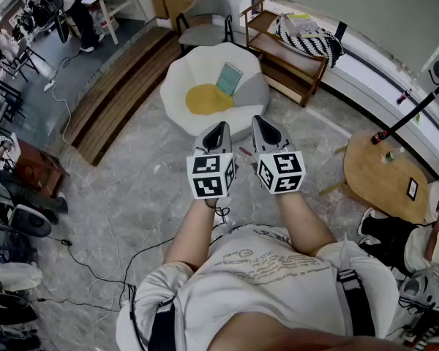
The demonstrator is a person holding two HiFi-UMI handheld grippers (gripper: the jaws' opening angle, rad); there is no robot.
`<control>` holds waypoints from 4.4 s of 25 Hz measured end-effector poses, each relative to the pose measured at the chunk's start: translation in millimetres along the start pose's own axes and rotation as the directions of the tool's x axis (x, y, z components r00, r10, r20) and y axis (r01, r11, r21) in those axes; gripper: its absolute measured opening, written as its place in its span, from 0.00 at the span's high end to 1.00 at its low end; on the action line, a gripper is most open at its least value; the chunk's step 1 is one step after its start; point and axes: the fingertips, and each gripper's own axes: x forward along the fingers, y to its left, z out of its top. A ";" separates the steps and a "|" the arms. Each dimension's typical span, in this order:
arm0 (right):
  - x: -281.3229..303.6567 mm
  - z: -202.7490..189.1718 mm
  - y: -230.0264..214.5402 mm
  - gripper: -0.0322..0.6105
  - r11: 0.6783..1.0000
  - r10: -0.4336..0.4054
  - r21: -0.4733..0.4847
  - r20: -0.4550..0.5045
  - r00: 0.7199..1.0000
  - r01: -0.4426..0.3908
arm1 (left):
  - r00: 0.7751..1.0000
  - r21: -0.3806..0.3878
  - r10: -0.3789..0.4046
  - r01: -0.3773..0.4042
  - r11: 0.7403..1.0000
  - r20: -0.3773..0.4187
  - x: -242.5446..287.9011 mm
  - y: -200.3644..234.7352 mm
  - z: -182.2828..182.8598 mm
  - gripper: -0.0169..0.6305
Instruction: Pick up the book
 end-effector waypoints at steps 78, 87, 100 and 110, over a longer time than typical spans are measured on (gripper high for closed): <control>238.0 9.7 -72.0 0.91 0.996 0.058 0.063 0.010 0.998 -0.058 | 0.998 0.026 0.013 -0.012 1.000 -0.055 199.4 111.6 41.6 0.94; 242.0 -4.5 -100.9 0.91 0.994 0.056 0.096 -0.020 0.998 -0.054 | 0.996 0.021 0.014 -0.012 1.000 -0.093 226.9 97.8 35.5 0.94; 266.2 -2.0 -127.8 0.91 0.998 0.029 0.054 -0.012 1.000 -0.028 | 0.997 0.034 -0.025 0.028 0.999 -0.067 266.6 97.8 42.9 0.94; 312.7 5.8 -138.9 0.91 0.999 0.026 0.032 -0.023 0.999 -0.025 | 0.998 0.026 -0.033 0.035 0.999 -0.054 306.9 125.7 61.9 0.94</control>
